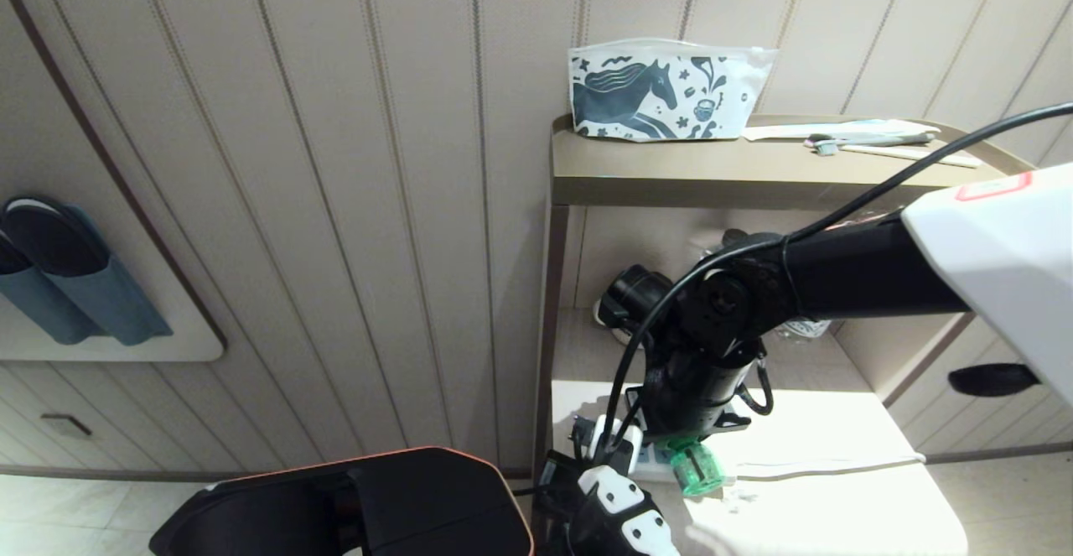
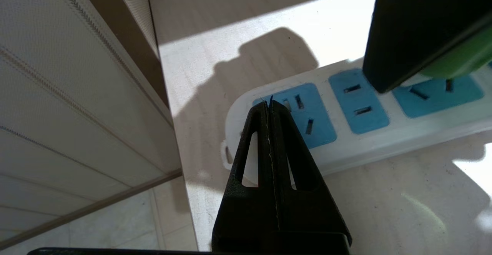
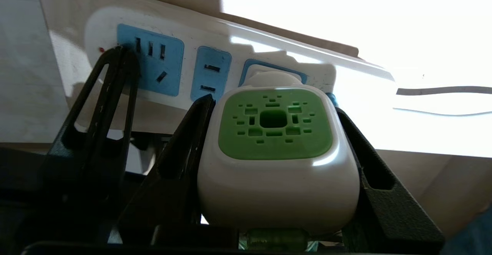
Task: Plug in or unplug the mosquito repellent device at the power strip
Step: Hold the socket with your left hand and unplug it with your right hand
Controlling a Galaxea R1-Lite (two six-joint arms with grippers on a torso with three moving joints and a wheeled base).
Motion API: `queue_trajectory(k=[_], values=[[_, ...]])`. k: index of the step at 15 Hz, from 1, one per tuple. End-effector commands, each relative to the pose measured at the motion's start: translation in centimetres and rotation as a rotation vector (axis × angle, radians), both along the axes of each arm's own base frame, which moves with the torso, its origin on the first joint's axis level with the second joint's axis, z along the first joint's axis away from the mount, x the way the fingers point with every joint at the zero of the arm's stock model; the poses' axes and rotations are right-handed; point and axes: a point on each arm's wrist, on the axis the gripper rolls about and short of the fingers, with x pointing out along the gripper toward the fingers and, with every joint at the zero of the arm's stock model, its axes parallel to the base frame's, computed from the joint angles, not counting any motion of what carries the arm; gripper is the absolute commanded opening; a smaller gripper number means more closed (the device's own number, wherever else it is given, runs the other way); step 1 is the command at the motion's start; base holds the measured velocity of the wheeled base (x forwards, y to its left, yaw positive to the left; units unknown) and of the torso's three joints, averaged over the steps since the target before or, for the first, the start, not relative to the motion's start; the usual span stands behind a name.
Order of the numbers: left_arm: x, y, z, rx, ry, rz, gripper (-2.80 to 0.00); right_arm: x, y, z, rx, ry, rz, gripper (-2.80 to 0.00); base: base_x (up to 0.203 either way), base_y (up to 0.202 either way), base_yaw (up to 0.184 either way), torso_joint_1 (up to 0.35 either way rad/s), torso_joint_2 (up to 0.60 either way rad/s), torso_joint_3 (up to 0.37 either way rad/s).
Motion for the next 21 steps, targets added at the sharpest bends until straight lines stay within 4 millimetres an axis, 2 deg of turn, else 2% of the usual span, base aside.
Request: queue_trajectory(k=[1, 15, 17, 21], values=[[-0.1, 0.0, 0.1, -0.006, -0.003, 0.002, -2.80, -0.1, 0.9, -1.3, -0.039, 0.018, 0.016, -2.80, 0.000, 0.000, 0.000, 0.000, 0.00, 0.000], [-0.1, 0.2, 0.3, -0.009, -0.002, 0.003, -2.80, -0.7, -0.4, 1.6, -0.005, -0.040, 0.013, -2.80, 0.000, 0.000, 0.000, 0.000, 0.00, 0.000], [-0.2, 0.4, 1.1, -0.021, -0.009, 0.004, -2.80, -1.0, -1.1, 2.6, 0.010, -0.061, 0.001, -2.80, 0.000, 0.000, 0.000, 0.000, 0.00, 0.000], [0.2, 1.3, 5.2, -0.087, -0.043, 0.022, -2.80, -2.3, -2.2, 4.5, 0.034, -0.096, -0.001, -2.80, 0.000, 0.000, 0.000, 0.000, 0.00, 0.000]])
